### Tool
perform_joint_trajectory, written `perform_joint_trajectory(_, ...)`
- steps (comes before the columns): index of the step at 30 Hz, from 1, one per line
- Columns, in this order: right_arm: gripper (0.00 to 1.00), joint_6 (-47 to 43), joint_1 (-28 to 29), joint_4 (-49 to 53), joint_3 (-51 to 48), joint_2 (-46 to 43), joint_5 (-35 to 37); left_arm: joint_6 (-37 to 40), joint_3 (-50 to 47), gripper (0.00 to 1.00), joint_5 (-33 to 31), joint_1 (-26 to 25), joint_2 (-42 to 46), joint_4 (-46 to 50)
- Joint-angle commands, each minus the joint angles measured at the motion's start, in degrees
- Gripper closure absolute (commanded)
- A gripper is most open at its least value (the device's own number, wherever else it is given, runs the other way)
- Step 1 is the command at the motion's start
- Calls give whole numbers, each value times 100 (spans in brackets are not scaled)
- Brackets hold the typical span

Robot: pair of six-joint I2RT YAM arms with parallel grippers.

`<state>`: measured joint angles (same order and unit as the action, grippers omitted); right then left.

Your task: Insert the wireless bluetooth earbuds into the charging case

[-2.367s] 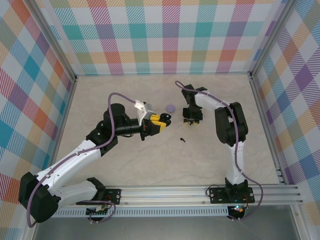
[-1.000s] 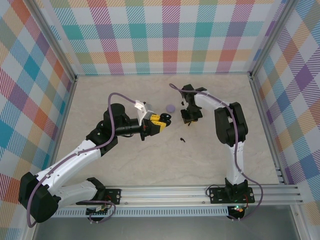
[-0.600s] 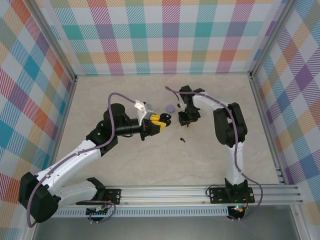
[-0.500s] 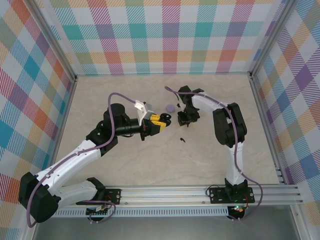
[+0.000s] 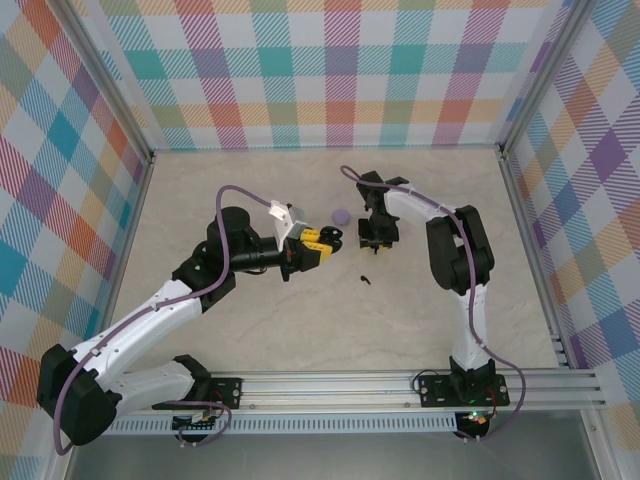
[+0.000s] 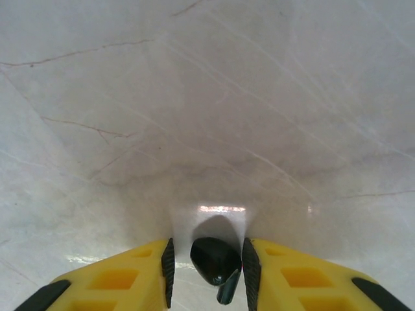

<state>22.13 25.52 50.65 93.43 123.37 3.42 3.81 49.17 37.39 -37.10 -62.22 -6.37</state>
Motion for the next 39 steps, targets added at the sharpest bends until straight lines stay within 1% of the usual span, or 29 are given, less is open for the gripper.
perform_joint_trajectory(1, 65, 230, 32, 405, -65, 93, 9, -74, 38, 92, 29, -113, 26, -161)
perform_joint_trajectory(12, 67, 394, 34, 333, 143, 321, 70, -71, 32, 92, 44, -113, 25, -154)
perform_joint_trajectory(18, 67, 500, 23, 293, 280, 458, 47, -81, 25, 92, 58, -113, 36, -162)
perform_joint_trajectory(28, 78, 480, 24, 269, 185, 510, 119, -78, -8, 92, 49, -113, 70, -171)
perform_joint_trajectory(32, 80, 444, 24, 141, 23, 308, 195, -83, -10, 92, 41, -113, 73, -171)
perform_joint_trajectory(36, 80, 291, 26, -251, -380, -149, 176, -117, -12, 92, -11, -111, 13, -114)
perform_joint_trajectory(39, 80, 134, 32, -533, -744, -536, 150, -194, -7, 92, -229, -110, -77, -52)
